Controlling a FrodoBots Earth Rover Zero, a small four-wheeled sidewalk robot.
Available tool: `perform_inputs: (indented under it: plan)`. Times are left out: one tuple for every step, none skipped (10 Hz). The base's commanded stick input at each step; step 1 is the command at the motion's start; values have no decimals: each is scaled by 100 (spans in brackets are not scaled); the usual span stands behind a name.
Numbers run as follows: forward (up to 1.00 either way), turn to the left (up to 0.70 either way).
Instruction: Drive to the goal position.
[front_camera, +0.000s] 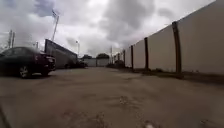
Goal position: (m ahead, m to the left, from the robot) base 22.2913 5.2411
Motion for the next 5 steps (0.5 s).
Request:
perform_inputs:
  plan:
    - [30, 0]
    - [30, 0]
    - [30, 0]
    - [30, 0]
    - [30, 0]
